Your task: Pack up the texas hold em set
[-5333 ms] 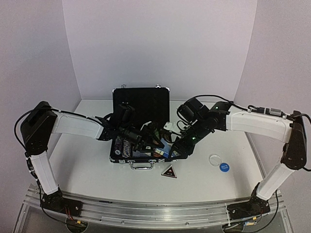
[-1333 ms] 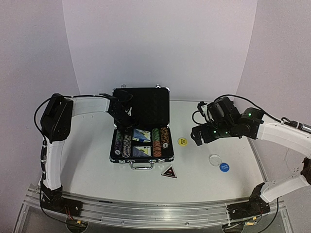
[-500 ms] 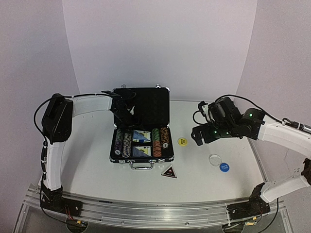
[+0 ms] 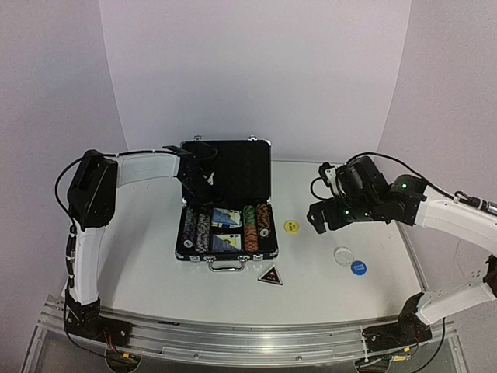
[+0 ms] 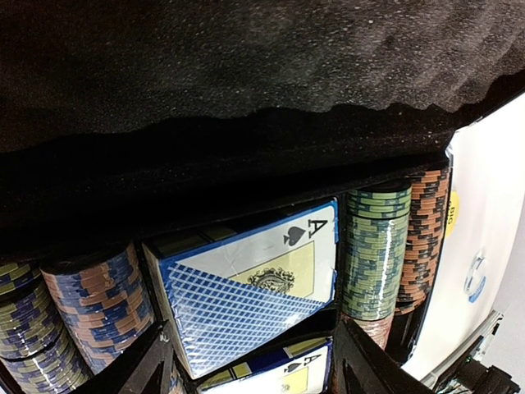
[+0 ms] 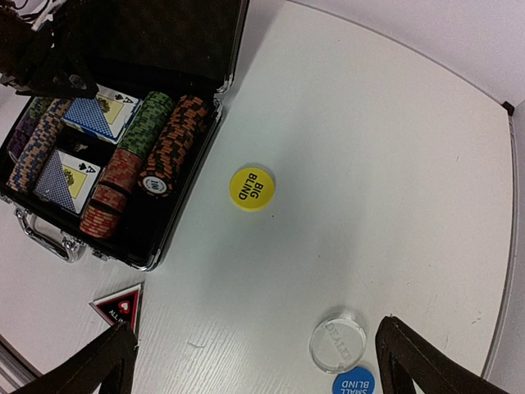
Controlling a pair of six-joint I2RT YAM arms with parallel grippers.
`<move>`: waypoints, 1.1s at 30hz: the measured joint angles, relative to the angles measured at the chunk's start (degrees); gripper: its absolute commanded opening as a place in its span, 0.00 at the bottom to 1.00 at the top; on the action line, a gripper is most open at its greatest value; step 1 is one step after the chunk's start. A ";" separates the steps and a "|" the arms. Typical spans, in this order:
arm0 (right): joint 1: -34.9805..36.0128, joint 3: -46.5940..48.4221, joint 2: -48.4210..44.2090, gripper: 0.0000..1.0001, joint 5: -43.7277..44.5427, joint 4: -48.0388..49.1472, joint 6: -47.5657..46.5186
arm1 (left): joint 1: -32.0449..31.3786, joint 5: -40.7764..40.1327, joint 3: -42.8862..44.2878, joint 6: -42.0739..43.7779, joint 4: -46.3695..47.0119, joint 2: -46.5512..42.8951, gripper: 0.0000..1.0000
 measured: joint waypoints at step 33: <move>0.00 -3.69 -3.83 0.98 2.21 -0.02 0.87 | -1.06 -6.81 9.82 -0.17 -11.78 8.35 0.13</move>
